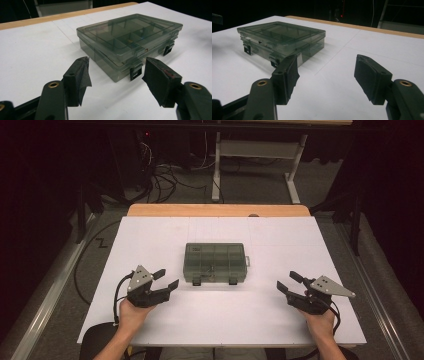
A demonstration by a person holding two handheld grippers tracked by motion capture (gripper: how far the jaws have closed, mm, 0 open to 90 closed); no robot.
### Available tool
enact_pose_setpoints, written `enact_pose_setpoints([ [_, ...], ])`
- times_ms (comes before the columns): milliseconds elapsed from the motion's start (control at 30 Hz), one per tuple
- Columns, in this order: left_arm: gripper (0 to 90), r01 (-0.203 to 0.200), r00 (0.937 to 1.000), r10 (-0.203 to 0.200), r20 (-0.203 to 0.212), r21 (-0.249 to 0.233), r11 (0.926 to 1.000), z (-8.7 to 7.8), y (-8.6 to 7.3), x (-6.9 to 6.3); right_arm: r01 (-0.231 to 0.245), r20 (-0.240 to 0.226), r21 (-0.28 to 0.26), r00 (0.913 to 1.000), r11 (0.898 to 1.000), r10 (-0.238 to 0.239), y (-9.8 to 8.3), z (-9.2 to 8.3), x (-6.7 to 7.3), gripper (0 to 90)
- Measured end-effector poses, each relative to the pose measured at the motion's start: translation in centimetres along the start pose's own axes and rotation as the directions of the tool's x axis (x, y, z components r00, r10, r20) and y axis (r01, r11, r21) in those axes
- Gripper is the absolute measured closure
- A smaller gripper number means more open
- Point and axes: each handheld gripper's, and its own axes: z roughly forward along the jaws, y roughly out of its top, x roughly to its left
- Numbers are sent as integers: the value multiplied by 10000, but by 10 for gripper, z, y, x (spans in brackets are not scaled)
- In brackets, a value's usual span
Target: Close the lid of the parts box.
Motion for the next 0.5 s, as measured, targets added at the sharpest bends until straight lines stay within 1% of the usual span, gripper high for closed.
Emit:
enact_pose_setpoints([
  [167, 360, 1, 10000, -1, -42, -42, 10000, 0, 1, 1, -11, 10, -37, 10000, 10000, 11, -1, -1, 0, 365],
  [333, 355, 16, 10000, -16, -6, -149, 9999, -1, 2, 1, -226, -15, -306, 9997, 9993, 225, 0, -3, 0, 345],
  [500, 357, -1, 10000, 2, 52, -168, 9999, -1, 2, 1, -258, 2, -290, 9997, 9992, 258, 0, -2, -1, 336],
])
